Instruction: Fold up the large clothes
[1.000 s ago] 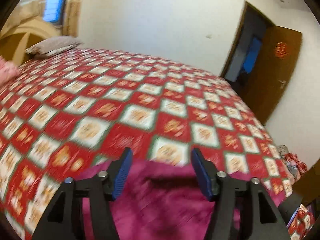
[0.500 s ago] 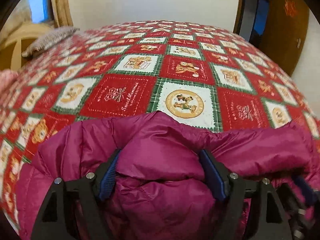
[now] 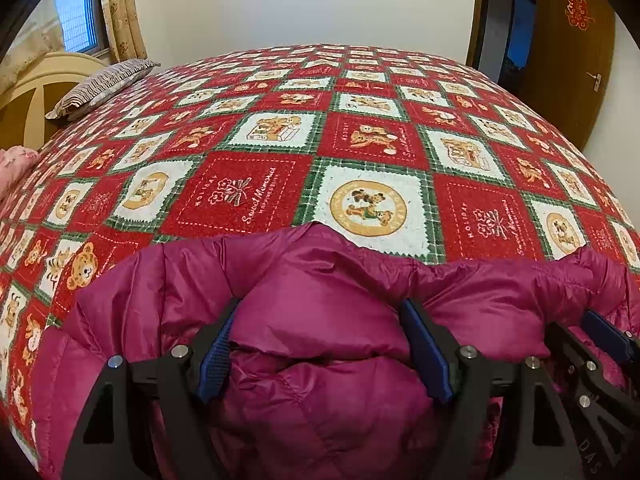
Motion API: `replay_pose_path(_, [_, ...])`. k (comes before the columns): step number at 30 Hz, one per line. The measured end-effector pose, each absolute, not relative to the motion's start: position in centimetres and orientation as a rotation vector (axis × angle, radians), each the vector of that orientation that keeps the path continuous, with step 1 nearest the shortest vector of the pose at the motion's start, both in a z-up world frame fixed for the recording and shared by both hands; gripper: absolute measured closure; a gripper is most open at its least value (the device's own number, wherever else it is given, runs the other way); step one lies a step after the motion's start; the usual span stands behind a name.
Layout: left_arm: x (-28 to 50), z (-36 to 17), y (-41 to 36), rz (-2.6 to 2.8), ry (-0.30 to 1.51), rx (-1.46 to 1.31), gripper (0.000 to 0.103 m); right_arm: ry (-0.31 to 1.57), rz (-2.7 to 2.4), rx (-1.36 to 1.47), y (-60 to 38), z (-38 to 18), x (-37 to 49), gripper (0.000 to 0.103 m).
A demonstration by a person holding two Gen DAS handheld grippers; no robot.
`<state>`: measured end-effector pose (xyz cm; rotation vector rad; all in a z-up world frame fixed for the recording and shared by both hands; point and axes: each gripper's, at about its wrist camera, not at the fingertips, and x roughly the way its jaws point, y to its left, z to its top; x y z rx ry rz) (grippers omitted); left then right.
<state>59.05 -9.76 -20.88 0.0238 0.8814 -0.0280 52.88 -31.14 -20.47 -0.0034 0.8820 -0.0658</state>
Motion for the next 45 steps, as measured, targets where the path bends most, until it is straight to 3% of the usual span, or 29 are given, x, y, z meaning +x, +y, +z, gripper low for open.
replay_pose_path(9, [59.0, -20.9, -9.7, -0.037, 0.885, 0.012, 0.022, 0.855, -0.074, -0.008, -31.1, -20.5, 52.9, 0.056])
replay_pose_path(16, [57.1, -18.3, -6.8, -0.163, 0.922, -0.109, 0.022, 0.829, -0.009, 0.032, -31.5, -17.9, 50.4, 0.05])
replay_pose_path(26, [43.4, -10.7, -0.5, -0.445, 0.757, -0.092, 0.022, 0.696, 0.008, 0.122, -35.1, -11.0, 34.8, 0.049])
replay_pose_path(29, [38.1, -9.8, 1.9, -0.484, 0.731, -0.036, 0.022, 0.678, -0.017, 0.122, -36.4, -10.0, 29.2, 0.042])
replay_pose_path(43, [21.7, -13.0, 9.0, -0.463, 0.757, -0.008, 0.022, 0.727, -0.131, 0.109, -38.9, -11.6, 13.2, 0.04])
replay_pose_path(45, [20.4, -13.5, 9.6, -0.481, 0.774, -0.038, 0.022, 0.733, -0.116, 0.111, -38.9, -11.9, 11.6, 0.027])
